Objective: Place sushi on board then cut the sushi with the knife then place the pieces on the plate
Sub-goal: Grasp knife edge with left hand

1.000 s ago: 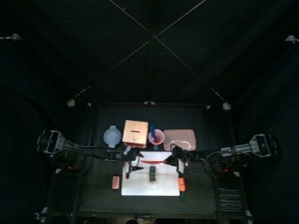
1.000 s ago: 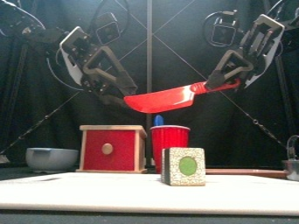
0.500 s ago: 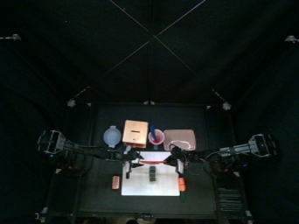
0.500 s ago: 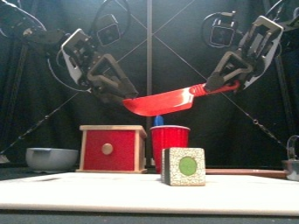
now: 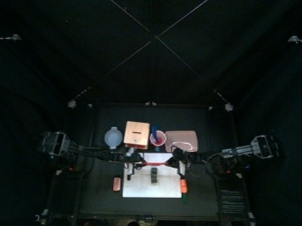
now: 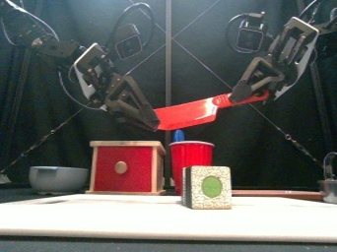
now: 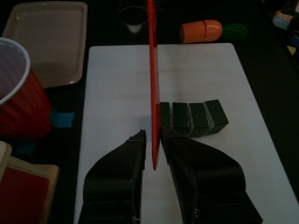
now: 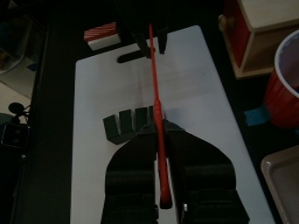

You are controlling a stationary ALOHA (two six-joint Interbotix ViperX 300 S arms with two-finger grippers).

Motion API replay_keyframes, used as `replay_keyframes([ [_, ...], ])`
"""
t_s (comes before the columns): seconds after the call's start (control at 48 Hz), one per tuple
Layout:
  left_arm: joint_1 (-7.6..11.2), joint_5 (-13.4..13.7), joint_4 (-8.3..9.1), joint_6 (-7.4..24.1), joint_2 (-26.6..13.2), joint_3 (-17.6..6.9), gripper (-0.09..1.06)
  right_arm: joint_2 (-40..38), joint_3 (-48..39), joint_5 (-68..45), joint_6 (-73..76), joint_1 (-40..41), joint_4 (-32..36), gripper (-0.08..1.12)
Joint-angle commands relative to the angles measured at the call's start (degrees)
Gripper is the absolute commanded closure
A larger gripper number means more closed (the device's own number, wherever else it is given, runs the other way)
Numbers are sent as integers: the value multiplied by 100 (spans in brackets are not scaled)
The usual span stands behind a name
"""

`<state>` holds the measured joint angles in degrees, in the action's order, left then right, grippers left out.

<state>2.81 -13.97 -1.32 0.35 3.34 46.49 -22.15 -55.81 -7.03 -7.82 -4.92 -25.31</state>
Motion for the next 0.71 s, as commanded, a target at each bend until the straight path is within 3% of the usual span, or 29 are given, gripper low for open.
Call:
replay_keyframes([
  [0.021,9,-18,44,0,123,-114,34,-35,141,-18,-18,-26,-9,69],
  [0.396,0,-18,62,0,123,-105,38,0,167,-26,-18,-88,-18,69],
  [0.708,114,-18,70,-9,62,-97,59,360,246,-18,-18,-396,-281,69],
])
